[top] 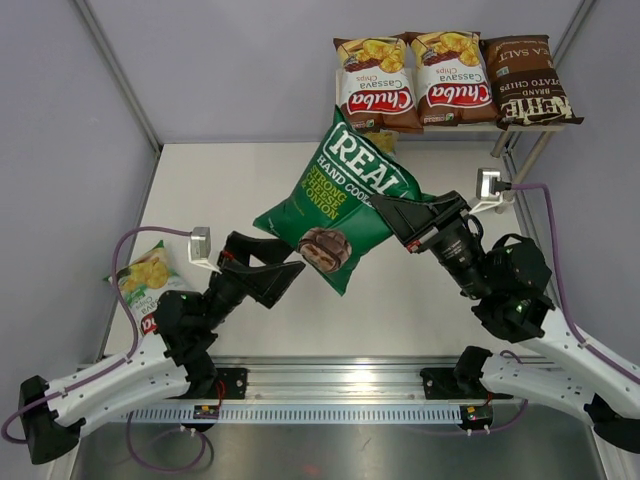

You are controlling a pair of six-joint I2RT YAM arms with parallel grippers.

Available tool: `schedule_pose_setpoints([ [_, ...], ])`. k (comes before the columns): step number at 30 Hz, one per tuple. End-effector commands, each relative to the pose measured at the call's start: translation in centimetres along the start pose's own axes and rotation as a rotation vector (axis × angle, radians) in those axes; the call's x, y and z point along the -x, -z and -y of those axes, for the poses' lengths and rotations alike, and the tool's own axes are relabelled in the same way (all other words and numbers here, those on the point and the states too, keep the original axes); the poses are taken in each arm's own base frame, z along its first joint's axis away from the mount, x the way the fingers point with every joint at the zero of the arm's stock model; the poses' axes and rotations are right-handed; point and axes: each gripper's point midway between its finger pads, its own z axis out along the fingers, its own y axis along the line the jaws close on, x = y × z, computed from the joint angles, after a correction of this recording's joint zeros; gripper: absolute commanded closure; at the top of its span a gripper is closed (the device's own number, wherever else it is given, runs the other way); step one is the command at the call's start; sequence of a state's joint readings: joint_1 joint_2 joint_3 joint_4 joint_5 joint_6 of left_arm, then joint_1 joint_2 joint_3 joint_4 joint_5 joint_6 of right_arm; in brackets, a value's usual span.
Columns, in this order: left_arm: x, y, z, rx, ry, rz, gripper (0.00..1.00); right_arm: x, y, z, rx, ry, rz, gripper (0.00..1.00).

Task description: Place and organize the chips bags onto the shelf

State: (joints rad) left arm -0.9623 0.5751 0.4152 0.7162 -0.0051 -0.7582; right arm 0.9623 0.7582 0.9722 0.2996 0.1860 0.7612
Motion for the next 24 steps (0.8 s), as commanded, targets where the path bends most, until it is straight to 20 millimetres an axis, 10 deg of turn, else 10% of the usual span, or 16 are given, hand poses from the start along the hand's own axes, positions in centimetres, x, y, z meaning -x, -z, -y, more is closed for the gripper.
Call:
schedule_pose_setpoints([
  [1,3.8,-0.7,5.2,-0.203,-0.017,0.119,0.01,1.8,-0.1,-5.1,0.143,-0.114,-0.006,0.94],
  [6,4.6,-0.6,8.5,-0.379,-0.047,0.148,0.01,0.8,-0.5,-4.7,0.134,-0.155,-0.04,0.94],
  [24,7.1,-1.4,8.9,-0.362,-0.035,0.258,0.01,-5.3,-0.7,-2.7,0.182,-0.319,-0.199,0.93],
])
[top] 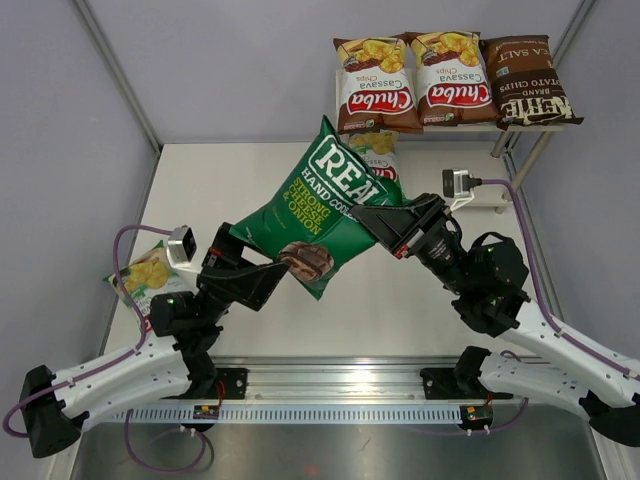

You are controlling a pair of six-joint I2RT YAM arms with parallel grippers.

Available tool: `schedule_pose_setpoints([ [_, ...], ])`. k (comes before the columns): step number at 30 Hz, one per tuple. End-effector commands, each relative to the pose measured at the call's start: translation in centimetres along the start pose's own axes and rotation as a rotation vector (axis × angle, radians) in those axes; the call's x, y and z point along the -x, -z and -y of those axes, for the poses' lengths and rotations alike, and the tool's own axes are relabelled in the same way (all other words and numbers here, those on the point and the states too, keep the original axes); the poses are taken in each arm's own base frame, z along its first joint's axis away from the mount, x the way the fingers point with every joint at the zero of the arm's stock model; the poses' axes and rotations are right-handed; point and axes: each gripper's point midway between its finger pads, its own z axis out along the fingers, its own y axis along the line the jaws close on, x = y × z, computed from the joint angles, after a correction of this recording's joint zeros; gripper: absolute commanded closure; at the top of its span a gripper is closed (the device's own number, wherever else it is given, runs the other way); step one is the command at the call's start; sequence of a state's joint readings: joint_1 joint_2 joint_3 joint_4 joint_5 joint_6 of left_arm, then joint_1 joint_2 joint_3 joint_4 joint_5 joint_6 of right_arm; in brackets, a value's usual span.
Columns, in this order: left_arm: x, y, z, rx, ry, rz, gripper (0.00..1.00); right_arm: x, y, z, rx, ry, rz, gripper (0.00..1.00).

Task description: Place and organize the chips bags onto the shelf

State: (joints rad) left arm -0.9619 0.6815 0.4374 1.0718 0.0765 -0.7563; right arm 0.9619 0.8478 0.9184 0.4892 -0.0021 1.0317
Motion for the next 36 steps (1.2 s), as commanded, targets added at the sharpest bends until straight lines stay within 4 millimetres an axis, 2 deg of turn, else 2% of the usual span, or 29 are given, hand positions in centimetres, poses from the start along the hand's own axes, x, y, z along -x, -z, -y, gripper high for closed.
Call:
schedule_pose_setpoints([
  [1,3.6,-1.8,3.7,-0.129,-0.033,0.107,0.01,-1.8,-0.1,0.3,0.019,-0.044,-0.076,0.93],
  [2,3.4,-1.9,3.7,-0.132,-0.038,0.098,0.01,-1.9,-0.1,0.4,0.013,-0.045,-0.077,0.93],
  [4,3.4,-1.9,3.8,-0.134,-0.055,0.095,0.1,-2.3,0.1,0.7,0.007,-0.041,-0.092,0.92],
  [6,3.5,-1.7,3.5,-0.12,-0.065,0.099,0.24,-2.7,0.5,0.9,0.013,-0.041,-0.112,0.89],
  [7,3.5,-1.5,3.4,-0.115,-0.07,0.101,0.4,-2.6,0.8,0.8,0.018,-0.041,-0.108,0.88],
  [9,3.6,-1.4,3.0,-0.093,-0.077,0.103,0.48,-2.7,1.4,1.5,-0.002,-0.034,-0.101,0.8],
  [10,3.5,-1.4,2.8,-0.081,-0.087,0.099,0.56,-2.6,1.6,1.7,-0.009,-0.023,-0.093,0.77],
  [12,3.2,-1.3,2.4,-0.059,-0.095,0.077,0.62,-2.0,2.2,1.9,-0.036,-0.002,-0.069,0.71],
  [15,2.4,-1.2,1.8,-0.028,-0.12,0.028,0.69,-1.2,2.8,1.9,-0.072,0.066,-0.057,0.53],
  [16,2.3,-1.1,1.7,-0.023,-0.132,0.014,0.72,-1.0,3.0,2.0,-0.082,0.121,-0.06,0.39],
  [17,1.6,-0.9,1.3,-0.006,-0.138,-0.021,0.77,-0.2,3.2,1.8,-0.1,0.163,-0.036,0.36],
  [19,1.2,-0.6,1.5,-0.01,-0.161,-0.063,0.8,0.6,3.9,2.3,-0.173,0.303,-0.062,0.24],
  [20,0.1,-0.3,0.9,0.016,-0.167,-0.125,0.83,0.7,4.1,2.5,-0.199,0.351,-0.081,0.22],
  [21,-0.3,-0.2,1.3,-0.003,-0.176,-0.163,0.87,0.8,4.8,2.9,-0.261,0.4,-0.132,0.21],
  [22,-0.3,0.0,1.5,-0.007,-0.201,-0.183,0.88,0.9,5.2,3.3,-0.282,0.474,-0.164,0.19],
  [23,-1.2,0.5,0.9,0.016,-0.202,-0.238,0.89,0.5,5.5,3.5,-0.297,0.507,-0.207,0.14],
  [25,-1.6,0.6,2.1,-0.039,-0.221,-0.29,0.9,0.0,6.6,3.5,-0.314,0.586,-0.308,0.09],
  [26,-2.3,1.1,2.0,-0.039,-0.218,-0.34,0.91,-0.9,7.2,3.0,-0.281,0.589,-0.376,0.07],
  [27,-2.3,0.9,3.3,-0.094,-0.226,-0.37,0.95,-1.2,8.1,2.8,-0.286,0.621,-0.433,0.06],
  [28,-2.6,1.0,3.6,-0.109,-0.223,-0.402,0.97,-1.5,8.7,2.6,-0.279,0.628,-0.475,0.03],
  [30,-3.4,1.5,4.3,-0.14,-0.203,-0.472,1.0,-0.9,10.4,2.8,-0.347,0.648,-0.509,0.01],
  [33,-2.9,1.6,5.6,-0.178,-0.187,-0.478,1.0,0.1,12.5,1.7,-0.352,0.668,-0.491,0.0],
  [34,-2.8,1.6,6.1,-0.192,-0.183,-0.484,1.0,-0.1,13.2,0.2,-0.29,0.658,-0.502,0.01],
  [36,-3.4,1.6,6.3,-0.21,-0.162,-0.53,1.0,-0.6,13.9,-1.3,-0.236,0.636,-0.534,0.01],
])
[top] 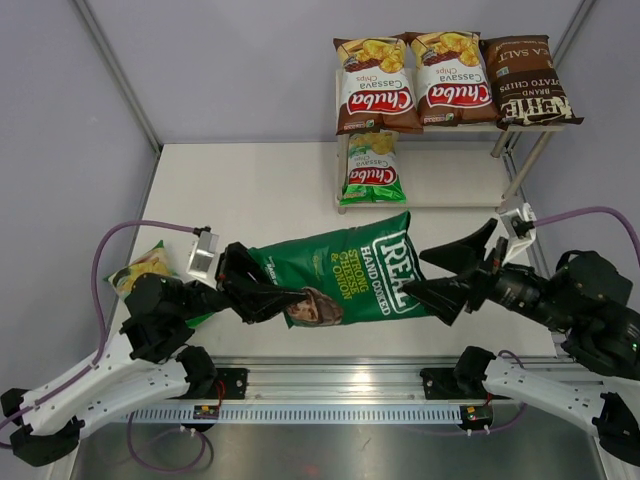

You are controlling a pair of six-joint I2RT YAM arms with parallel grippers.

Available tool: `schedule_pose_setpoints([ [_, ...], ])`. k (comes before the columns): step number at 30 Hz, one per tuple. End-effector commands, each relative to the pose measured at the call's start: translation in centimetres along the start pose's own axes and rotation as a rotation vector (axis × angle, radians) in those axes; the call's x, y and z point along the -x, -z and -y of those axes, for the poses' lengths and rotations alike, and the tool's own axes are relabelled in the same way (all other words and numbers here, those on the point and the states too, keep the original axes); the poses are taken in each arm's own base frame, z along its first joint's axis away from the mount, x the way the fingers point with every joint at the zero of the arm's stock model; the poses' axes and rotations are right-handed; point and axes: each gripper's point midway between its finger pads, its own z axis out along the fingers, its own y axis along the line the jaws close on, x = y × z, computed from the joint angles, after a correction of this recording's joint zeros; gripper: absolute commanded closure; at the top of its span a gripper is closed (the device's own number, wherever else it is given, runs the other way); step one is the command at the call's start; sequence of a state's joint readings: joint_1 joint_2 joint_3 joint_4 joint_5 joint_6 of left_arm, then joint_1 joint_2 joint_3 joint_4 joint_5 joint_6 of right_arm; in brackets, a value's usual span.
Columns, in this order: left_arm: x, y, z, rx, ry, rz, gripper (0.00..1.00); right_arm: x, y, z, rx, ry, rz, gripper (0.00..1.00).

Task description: Place and organize the chips bags onto the shelf

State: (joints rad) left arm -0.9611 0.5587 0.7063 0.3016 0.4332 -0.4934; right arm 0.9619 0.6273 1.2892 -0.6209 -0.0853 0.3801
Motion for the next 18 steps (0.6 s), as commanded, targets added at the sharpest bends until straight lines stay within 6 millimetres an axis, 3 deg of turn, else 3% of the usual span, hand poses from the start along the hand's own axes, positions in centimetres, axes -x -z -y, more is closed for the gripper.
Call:
schedule_pose_setpoints([
  [1,1.4,-0.3,3.3,-0.146,-0.024,-0.038,1.0,-1.4,2.8,-3.0,0.161,0.047,-0.106,0.01],
  [4,0.9,-0.8,3.5,-0.168,-0.002,-0.082,1.0,-2.9,2.5,-5.3,0.301,0.012,-0.2,0.0],
  [7,0.8,-1.0,3.2,-0.157,0.006,-0.092,1.0,-3.3,1.9,-6.3,0.362,-0.023,-0.228,0.0],
  [13,0.3,-1.6,3.6,-0.203,0.028,-0.131,1.0,-4.6,-0.1,-5.6,0.349,-0.049,-0.258,0.02],
  [18,0.5,-2.0,2.9,-0.159,0.023,-0.142,1.0,-5.4,-1.3,-4.6,0.313,-0.046,-0.267,0.24],
])
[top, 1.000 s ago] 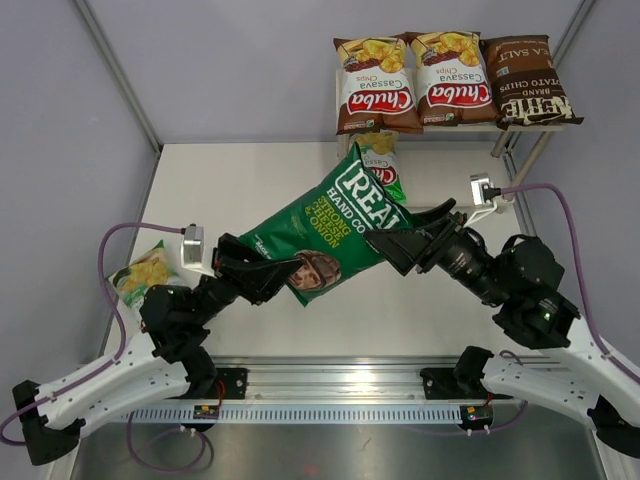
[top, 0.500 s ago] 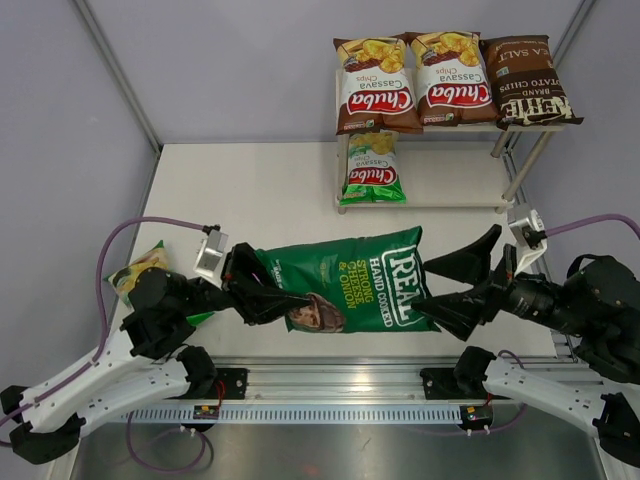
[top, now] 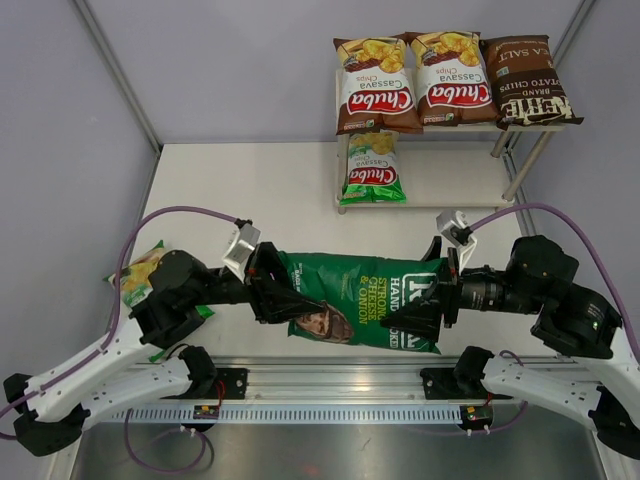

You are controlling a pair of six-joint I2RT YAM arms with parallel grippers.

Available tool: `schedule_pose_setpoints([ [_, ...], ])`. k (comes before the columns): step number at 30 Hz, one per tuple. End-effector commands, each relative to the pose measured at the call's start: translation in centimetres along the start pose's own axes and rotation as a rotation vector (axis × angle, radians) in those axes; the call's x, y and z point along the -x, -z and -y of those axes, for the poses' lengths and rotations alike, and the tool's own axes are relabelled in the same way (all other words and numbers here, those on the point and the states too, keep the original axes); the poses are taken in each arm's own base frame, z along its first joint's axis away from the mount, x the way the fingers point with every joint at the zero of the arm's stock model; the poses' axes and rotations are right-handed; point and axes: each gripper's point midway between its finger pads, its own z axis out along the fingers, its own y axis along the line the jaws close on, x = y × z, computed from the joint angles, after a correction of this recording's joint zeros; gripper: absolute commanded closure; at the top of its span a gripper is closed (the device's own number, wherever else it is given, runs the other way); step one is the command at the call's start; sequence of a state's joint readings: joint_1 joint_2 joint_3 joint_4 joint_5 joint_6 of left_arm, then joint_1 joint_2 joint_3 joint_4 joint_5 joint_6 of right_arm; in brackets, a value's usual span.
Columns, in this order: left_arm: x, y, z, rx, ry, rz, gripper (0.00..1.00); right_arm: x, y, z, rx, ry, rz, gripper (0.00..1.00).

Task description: Place and organize the chips bags onto the shelf

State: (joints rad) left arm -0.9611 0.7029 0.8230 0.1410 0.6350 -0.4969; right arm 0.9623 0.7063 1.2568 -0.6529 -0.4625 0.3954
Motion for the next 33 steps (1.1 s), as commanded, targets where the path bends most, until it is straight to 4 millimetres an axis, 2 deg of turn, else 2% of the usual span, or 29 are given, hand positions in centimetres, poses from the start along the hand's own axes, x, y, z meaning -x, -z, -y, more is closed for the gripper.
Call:
schedule_pose_setpoints([
  [1,3.8,0.2,2.1,-0.04,-0.086,0.081,1.0,0.9,-0.3,0.1,-0.006,0.02,0.049,0.28],
  [3,4.0,0.5,1.6,0.003,-0.103,0.092,1.0,1.2,0.4,0.7,-0.049,0.026,0.081,0.37],
  [7,4.1,0.8,0.7,0.059,-0.112,0.086,1.0,0.9,0.4,1.0,-0.054,0.022,0.097,0.52],
  [9,4.4,0.8,0.2,0.085,-0.114,0.09,0.93,0.7,0.2,1.1,-0.049,0.022,0.099,0.59],
  [10,4.5,0.9,0.0,0.095,-0.114,0.092,0.86,0.8,0.2,1.1,-0.046,0.018,0.104,0.63],
  [11,4.5,0.9,-0.2,0.104,-0.111,0.09,0.7,0.7,-0.1,1.2,-0.042,0.015,0.11,0.65],
  [14,4.9,1.1,-1.0,0.163,-0.109,0.097,0.47,0.9,-0.1,1.8,-0.069,0.007,0.134,0.74],
  [15,5.8,1.5,-1.6,0.22,-0.115,0.122,0.27,1.0,-0.1,2.2,-0.092,-0.003,0.146,0.76],
  [17,5.6,2.3,-2.6,0.302,-0.106,0.11,0.15,1.1,0.0,3.4,-0.144,-0.009,0.181,0.78],
  [18,6.6,3.0,-3.8,0.395,-0.111,0.142,0.04,1.1,0.0,3.7,-0.162,-0.021,0.191,0.79],
  [19,6.0,3.8,-4.8,0.467,-0.095,0.123,0.01,1.4,0.2,4.8,-0.219,-0.029,0.217,0.8],
  [21,6.8,6.3,-7.5,0.681,-0.09,0.167,0.01,1.2,0.1,6.5,-0.288,-0.053,0.247,0.83],
  [23,6.1,9.1,-9.5,0.867,-0.066,0.14,0.01,1.3,0.5,9.0,-0.406,-0.082,0.307,0.83],
  [24,5.7,11.8,-11.1,1.036,-0.055,0.139,0.01,1.8,1.2,10.6,-0.495,-0.099,0.359,0.84],
  [27,4.7,15.8,-13.3,1.28,-0.065,0.114,0.01,1.9,1.8,13.8,-0.638,-0.144,0.451,0.85],
  [29,2.9,16.8,-14.0,1.337,-0.065,0.025,0.01,2.2,1.8,15.0,-0.687,-0.176,0.505,0.87],
  [33,-0.3,17.1,-14.9,1.339,-0.062,-0.117,0.01,3.9,2.6,17.4,-0.799,-0.232,0.657,0.87],
])
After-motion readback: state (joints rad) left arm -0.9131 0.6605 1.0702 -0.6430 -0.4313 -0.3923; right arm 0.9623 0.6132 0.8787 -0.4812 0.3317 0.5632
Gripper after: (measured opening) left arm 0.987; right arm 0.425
